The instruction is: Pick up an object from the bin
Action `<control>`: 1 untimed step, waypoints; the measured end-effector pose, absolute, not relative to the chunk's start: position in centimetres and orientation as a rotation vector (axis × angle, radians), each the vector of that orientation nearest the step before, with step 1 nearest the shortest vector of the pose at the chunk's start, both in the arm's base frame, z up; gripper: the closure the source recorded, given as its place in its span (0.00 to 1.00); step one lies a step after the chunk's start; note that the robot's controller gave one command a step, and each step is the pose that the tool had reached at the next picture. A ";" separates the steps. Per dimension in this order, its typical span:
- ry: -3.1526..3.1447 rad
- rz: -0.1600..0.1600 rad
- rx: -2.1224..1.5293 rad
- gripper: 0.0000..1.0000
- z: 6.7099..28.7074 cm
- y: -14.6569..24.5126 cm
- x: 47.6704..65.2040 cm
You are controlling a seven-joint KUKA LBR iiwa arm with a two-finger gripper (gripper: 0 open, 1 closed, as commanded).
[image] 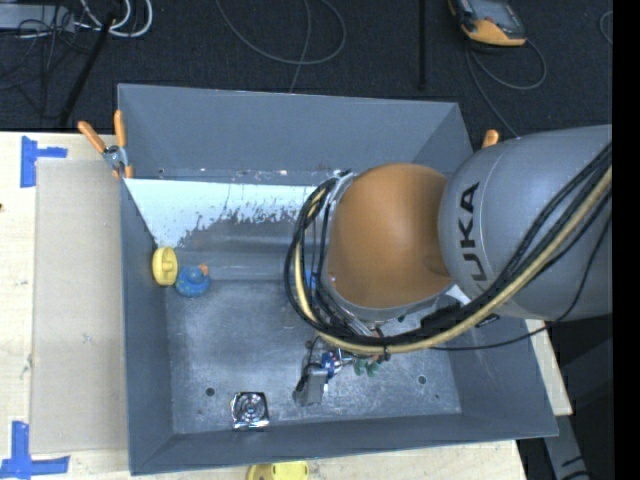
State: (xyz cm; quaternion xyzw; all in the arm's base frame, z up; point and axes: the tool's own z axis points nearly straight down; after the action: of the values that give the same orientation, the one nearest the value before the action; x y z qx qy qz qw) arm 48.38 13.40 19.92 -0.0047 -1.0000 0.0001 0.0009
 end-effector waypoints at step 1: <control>-3.140 0.000 -0.015 0.00 19.9 13.4 48.4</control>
Offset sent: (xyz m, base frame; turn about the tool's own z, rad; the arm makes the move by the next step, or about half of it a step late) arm 0.0235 -0.0624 -0.0909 0.0463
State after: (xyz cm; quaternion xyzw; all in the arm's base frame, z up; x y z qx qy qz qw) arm 48.38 13.40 19.92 -0.0049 -1.0000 0.0000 0.0009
